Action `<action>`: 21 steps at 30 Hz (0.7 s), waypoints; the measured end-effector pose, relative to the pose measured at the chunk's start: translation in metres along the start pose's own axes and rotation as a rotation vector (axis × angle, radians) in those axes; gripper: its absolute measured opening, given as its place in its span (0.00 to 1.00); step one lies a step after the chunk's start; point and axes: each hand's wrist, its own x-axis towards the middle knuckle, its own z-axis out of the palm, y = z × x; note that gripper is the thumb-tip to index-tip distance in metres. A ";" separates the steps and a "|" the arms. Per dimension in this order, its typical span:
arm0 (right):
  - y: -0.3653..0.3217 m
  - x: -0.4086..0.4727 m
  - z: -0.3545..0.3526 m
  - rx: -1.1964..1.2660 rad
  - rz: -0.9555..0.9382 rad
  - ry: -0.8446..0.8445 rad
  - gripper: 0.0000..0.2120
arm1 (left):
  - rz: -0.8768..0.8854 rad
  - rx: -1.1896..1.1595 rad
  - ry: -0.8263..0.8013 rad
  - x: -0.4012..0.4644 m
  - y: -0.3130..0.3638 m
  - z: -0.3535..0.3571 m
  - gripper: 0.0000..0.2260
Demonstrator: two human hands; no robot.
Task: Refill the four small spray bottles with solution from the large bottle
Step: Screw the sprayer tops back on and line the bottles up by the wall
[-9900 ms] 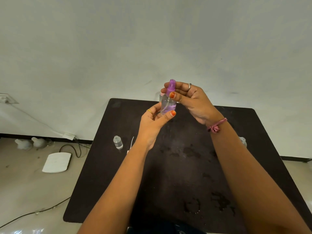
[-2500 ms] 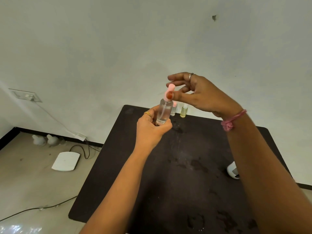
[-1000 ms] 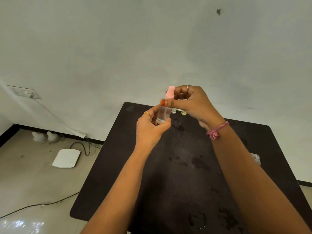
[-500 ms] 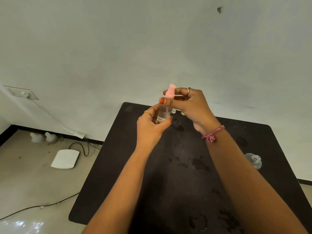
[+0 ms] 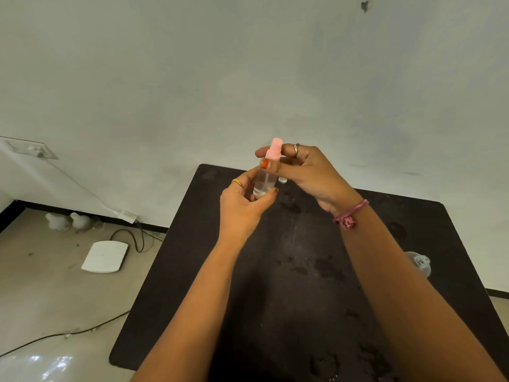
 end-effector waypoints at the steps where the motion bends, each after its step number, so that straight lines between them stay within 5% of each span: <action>1: 0.001 0.002 0.003 0.001 -0.001 0.076 0.12 | -0.002 0.009 -0.001 0.002 -0.001 0.000 0.22; 5: 0.008 0.007 0.021 0.087 0.038 0.382 0.14 | -0.008 0.027 -0.002 0.008 -0.002 0.002 0.22; 8: 0.015 0.012 0.030 0.098 0.079 0.453 0.19 | -0.004 0.032 -0.016 0.011 -0.003 0.005 0.22; 12: 0.015 0.022 0.018 0.080 0.104 0.252 0.25 | -0.028 0.029 -0.029 0.013 -0.007 0.009 0.22; 17: 0.018 0.025 -0.012 0.057 0.016 -0.163 0.16 | -0.038 0.045 -0.048 0.017 -0.006 0.008 0.22; 21: 0.022 0.024 -0.016 0.055 -0.003 -0.164 0.13 | -0.043 0.096 -0.064 0.018 -0.006 0.008 0.23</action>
